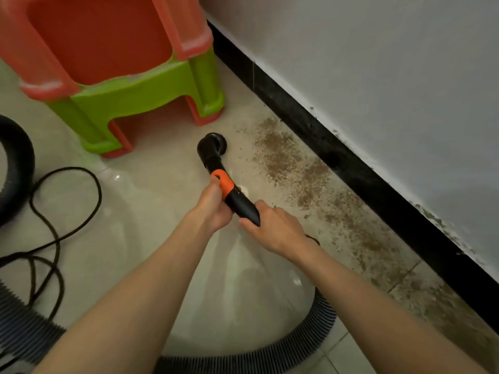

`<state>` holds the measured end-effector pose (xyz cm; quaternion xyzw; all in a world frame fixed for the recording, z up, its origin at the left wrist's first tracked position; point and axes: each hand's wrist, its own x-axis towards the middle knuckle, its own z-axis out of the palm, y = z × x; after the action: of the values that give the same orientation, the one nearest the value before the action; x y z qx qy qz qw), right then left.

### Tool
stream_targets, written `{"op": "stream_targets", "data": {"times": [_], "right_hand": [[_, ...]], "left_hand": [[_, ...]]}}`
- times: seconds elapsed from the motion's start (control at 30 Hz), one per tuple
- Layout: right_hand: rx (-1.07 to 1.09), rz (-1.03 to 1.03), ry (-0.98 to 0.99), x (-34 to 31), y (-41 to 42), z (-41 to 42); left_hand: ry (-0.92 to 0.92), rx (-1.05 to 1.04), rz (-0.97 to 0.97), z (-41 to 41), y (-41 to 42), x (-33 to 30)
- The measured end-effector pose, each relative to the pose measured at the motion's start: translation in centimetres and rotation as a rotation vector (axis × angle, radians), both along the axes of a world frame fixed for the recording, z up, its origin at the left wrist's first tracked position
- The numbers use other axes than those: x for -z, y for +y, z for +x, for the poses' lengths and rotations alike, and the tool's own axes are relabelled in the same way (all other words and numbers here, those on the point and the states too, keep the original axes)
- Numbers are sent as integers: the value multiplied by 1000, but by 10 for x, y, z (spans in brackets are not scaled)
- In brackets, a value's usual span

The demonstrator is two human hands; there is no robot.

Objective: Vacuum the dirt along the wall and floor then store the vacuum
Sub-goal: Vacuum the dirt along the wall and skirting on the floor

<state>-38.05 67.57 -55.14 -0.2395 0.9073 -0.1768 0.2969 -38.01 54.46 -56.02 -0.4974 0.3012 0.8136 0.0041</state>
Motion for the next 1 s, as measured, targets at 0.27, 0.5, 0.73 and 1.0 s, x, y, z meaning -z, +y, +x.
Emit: {"op": "stream_targets", "data": {"times": [0.27, 0.5, 0.73, 1.0], "right_hand": [[119, -199, -285, 23, 34, -33], [124, -234, -132, 39, 42, -27], [193, -266, 86, 40, 34, -32], [289, -261, 65, 30, 32, -59]], "left_hand": [[56, 118, -89, -47, 3, 15], [118, 160, -118, -72, -11, 22], [112, 226, -194, -85, -10, 21], [207, 373, -147, -86, 13, 23]]}}
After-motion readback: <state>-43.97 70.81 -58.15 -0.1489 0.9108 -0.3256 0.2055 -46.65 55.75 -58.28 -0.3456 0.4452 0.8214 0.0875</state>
